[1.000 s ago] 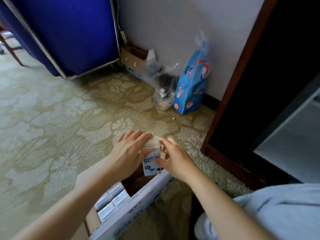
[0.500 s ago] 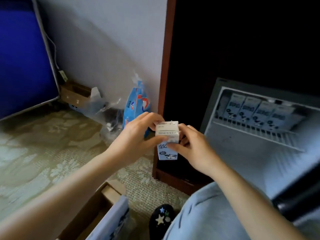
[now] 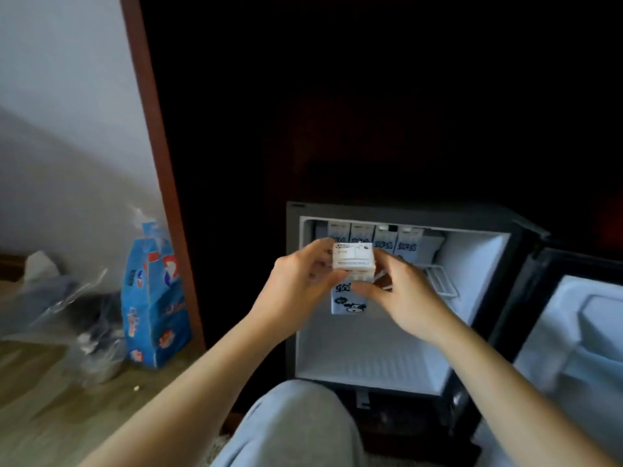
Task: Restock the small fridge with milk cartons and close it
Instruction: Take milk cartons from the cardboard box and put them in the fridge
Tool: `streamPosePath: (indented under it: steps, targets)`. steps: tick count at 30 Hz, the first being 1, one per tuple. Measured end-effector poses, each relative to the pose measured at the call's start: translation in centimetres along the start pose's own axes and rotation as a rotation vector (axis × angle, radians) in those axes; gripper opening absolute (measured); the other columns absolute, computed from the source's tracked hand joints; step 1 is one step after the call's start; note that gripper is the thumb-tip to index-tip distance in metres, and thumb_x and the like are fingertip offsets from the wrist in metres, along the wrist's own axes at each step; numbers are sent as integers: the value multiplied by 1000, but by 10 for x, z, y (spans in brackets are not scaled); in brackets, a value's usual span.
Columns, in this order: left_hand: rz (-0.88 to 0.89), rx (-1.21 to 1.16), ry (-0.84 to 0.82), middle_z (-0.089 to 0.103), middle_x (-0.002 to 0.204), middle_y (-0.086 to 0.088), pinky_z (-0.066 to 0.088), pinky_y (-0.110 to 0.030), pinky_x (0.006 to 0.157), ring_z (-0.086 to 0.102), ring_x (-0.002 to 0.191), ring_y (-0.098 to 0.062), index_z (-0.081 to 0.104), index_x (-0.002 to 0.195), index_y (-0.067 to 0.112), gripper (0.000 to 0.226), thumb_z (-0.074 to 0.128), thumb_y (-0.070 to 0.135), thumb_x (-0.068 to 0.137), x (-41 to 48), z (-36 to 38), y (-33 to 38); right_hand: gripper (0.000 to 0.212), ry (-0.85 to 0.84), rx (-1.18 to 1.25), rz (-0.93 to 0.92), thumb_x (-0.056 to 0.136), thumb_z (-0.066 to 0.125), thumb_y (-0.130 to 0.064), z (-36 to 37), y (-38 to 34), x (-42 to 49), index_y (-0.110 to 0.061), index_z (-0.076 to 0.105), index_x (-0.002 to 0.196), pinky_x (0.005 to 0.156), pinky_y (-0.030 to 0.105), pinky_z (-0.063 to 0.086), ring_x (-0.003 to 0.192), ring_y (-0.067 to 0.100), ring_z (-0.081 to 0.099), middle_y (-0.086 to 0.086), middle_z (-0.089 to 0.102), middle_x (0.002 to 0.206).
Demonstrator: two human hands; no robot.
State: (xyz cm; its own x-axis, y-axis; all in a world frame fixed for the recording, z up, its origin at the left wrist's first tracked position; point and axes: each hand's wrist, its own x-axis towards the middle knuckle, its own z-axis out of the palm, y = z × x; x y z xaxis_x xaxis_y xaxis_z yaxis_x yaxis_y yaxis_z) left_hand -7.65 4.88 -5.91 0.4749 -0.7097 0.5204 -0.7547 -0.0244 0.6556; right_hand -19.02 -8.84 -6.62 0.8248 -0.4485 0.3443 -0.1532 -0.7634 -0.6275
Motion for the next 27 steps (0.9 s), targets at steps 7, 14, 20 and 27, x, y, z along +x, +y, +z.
streamPosePath:
  steps: [7, 14, 20, 27]
  targets:
    - [-21, -153, -74, 66, 118, 6, 50, -8, 80, 62, 97, -1, 48, 134, 22, 43, 57, 24, 92, 47, 75, -4, 39, 142, 6, 118, 86, 67, -25, -24, 60, 12, -32, 55, 123, 83, 34, 54, 92, 12, 64, -5, 65, 110]
    - [-15, -181, -135, 65, 85, 13, 38, 1, 60, 53, 65, 22, 64, 116, 19, 24, 49, 21, 97, 82, 125, -24, 33, 310, -19, 225, 85, 66, -29, -25, 105, 30, -30, 59, 117, 79, 36, 54, 79, 10, 63, -8, 67, 101]
    - [-86, -180, -192, 54, 72, 16, 36, 0, 58, 54, 64, 11, 64, 106, 14, 22, 44, 13, 98, 101, 167, -45, 36, 360, -64, 297, 85, 64, -28, -29, 134, 43, -30, 56, 120, 81, 31, 53, 84, 8, 64, -7, 65, 110]
    - [-156, -168, -273, 66, 100, -4, 40, -23, 76, 58, 90, -15, 60, 113, 12, 23, 42, 17, 99, 113, 207, -50, 33, 429, -46, 408, 88, 63, -24, -37, 158, 49, -22, 58, 120, 78, 24, 48, 84, 12, 61, -8, 65, 101]
